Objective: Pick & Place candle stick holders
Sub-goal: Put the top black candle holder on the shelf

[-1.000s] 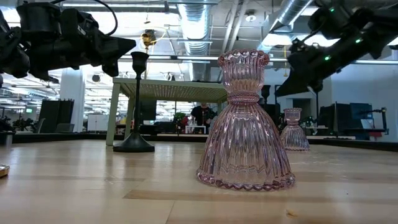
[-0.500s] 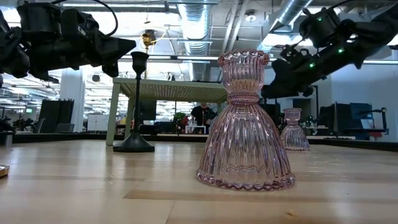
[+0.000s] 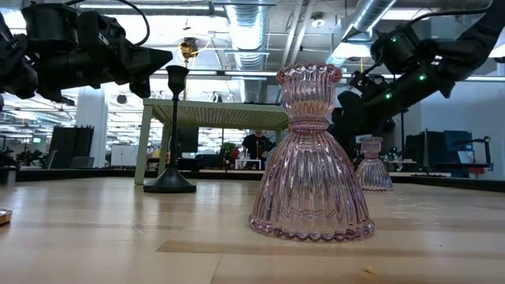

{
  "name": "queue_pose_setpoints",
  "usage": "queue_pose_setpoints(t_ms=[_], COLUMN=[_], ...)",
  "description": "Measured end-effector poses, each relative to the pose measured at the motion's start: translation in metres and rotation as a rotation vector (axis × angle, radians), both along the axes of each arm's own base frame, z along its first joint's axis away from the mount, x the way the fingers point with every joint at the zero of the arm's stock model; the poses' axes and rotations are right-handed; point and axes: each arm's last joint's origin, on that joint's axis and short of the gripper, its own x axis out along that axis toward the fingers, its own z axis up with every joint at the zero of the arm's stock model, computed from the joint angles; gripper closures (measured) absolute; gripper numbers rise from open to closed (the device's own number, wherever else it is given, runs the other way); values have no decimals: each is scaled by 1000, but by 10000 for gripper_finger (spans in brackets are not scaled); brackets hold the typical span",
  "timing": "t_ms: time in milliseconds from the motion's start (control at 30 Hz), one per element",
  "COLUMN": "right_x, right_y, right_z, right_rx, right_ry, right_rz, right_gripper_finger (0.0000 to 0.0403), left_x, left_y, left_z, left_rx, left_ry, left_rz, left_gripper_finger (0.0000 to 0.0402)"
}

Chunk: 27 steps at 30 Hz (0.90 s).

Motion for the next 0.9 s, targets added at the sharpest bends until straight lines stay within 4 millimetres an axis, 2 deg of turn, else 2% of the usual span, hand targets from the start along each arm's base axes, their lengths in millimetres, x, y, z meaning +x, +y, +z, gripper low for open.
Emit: queue_pose_setpoints(t_ms=[300,533,767,900], right_x=[0,1,2,2], right_y=[-5,-8,-8,-7], right_z=[0,6,8,8], right_rx=[-19,-48,-54,-79], right_ry=[-6,-68,-83,-60], right_rz=[-21,-31,-27,-7], right_gripper_finger=[242,299,380,383], left_x=[0,0,0,0], left_y=[0,0,0,0], left_z=[0,0,0,0], left_rx=[0,0,0,0], left_ry=[0,1,2,3], left_rz=[0,0,0,0], left_gripper_finger=[392,392,392,392])
